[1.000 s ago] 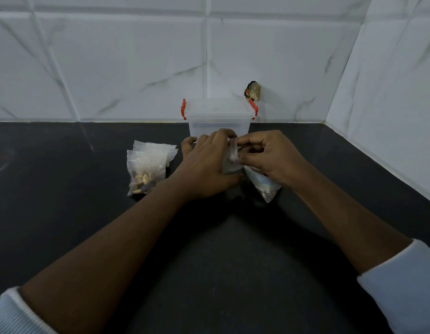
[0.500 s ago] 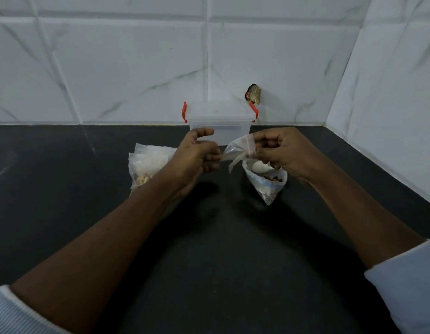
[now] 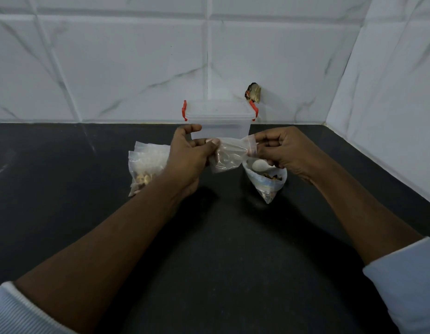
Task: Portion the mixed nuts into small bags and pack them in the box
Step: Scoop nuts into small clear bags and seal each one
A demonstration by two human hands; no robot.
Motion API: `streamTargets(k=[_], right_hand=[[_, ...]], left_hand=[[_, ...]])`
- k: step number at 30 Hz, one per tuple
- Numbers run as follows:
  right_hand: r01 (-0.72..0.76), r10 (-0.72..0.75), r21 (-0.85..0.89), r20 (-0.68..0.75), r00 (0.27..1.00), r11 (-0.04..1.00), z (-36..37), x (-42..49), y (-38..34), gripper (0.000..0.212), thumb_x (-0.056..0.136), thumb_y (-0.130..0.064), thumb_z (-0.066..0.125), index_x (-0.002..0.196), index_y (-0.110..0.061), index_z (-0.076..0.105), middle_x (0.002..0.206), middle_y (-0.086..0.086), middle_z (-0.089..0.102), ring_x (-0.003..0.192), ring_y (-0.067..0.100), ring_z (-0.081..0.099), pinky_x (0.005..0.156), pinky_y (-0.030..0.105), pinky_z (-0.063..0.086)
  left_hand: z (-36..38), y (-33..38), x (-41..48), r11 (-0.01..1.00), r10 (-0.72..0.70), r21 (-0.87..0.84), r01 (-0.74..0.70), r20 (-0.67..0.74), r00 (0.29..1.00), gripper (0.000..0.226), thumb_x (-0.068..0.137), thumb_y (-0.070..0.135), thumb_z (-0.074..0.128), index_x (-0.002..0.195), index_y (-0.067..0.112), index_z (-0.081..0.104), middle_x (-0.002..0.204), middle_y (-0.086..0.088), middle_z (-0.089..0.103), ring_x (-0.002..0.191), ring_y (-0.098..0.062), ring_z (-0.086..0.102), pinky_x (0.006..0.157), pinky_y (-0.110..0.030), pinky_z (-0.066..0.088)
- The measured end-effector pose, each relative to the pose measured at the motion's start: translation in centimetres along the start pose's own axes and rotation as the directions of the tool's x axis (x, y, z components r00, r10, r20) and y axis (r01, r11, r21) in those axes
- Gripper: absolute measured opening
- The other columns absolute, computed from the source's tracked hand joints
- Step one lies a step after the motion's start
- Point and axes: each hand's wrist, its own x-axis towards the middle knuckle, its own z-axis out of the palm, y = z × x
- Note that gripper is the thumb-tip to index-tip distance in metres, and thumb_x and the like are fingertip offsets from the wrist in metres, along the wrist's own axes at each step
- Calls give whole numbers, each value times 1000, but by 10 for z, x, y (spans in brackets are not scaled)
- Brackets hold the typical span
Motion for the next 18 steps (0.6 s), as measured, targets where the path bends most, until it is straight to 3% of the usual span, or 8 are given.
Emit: streamTargets(k=[2, 5, 9, 14, 18], right_hand=[[-8, 9, 11, -13, 1000, 1000, 0, 1, 2, 25, 91, -16, 78, 116, -15, 77, 91, 3, 80, 56, -1, 52, 49, 12, 39], [-21, 22, 25, -55, 998, 999, 0, 2, 3, 26, 89, -11, 79, 115, -11, 75, 86, 3, 78, 57, -1, 56, 50, 13, 40], [-19, 33, 120, -113, 993, 993, 3, 3, 4, 19, 90, 5, 69, 97, -11, 76, 64, 0, 68, 49, 8, 51, 47, 18, 41], [-57, 71, 127, -117, 991, 990, 11, 2, 0, 7, 89, -14, 79, 93, -8, 79, 57, 1, 60, 47, 12, 39, 46, 23, 35], [-84, 99, 162, -91, 991, 983, 13, 0, -2, 9, 88, -12, 80, 93, -4, 79, 56, 1, 60, 48, 15, 35, 50, 26, 31]], left_hand=[[0, 0, -1, 992, -71, -112, 66, -39, 997, 48, 89, 1, 75, 127, 15, 50, 107, -16, 71, 94, -25, 75, 82, -45, 63], [2, 3, -3, 938, -213, -269, 217, 46, 976, 45, 92, 7, 72, 134, 8, 54, 122, -18, 69, 100, -26, 75, 74, -40, 63], [6, 4, -6, 963, -203, -167, 211, 62, 977, 37, 96, 1, 64, 130, 14, 56, 121, -11, 66, 104, -27, 71, 69, -40, 64], [9, 0, -6, 975, -196, -102, 198, 32, 980, 19, 99, 5, 61, 115, 15, 65, 124, -10, 66, 114, -28, 67, 83, -46, 63], [11, 2, -8, 953, -222, -189, 235, 89, 971, 29, 94, 9, 70, 121, 10, 61, 123, -10, 66, 108, -28, 70, 75, -44, 63]])
